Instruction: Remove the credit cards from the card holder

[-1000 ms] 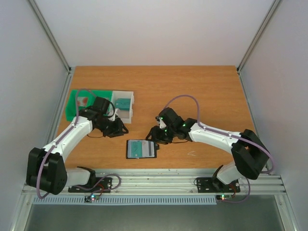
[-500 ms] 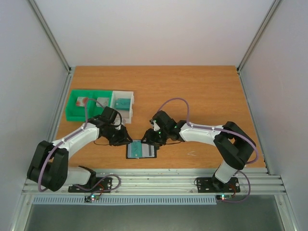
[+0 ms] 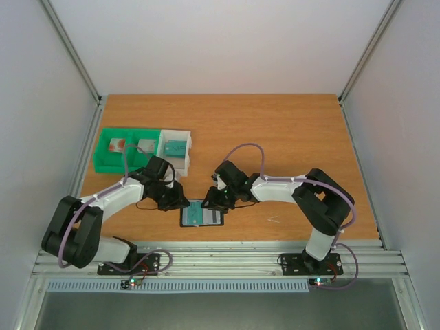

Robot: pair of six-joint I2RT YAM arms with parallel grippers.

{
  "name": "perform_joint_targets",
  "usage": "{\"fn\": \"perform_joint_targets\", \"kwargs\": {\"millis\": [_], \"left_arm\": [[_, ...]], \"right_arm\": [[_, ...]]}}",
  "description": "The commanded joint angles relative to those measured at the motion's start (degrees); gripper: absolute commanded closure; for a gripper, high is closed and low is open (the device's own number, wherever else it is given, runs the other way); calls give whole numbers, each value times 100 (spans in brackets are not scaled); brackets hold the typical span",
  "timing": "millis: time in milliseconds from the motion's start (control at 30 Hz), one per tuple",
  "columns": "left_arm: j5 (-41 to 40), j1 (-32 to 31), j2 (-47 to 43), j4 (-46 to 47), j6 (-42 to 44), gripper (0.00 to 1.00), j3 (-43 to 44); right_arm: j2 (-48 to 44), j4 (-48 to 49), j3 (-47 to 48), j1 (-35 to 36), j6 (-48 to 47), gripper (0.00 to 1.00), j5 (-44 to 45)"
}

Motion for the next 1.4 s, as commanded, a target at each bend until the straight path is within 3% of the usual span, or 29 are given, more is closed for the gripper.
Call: {"fn": "perform_joint_targets", "kwargs": {"millis": [0,633,933,1100,1367], "left_arm": [[29,-35,235,298,33,94,-174],[-367,-43,635,358,224,95,-401],[-430,-43,626,420,222,95,-455],[-412,-44,711,505,203,94,-482],[-409,-43,894,668,224,92,-550]], "right_arm": [[166,248,132,49,70,71,-124],[500,524,90,51,118,76,-222],[518,856,57,51,193,87,-418],[400,986,-92,50,234,99,-350],[162,1069,-344,21,330,99,-324]]}}
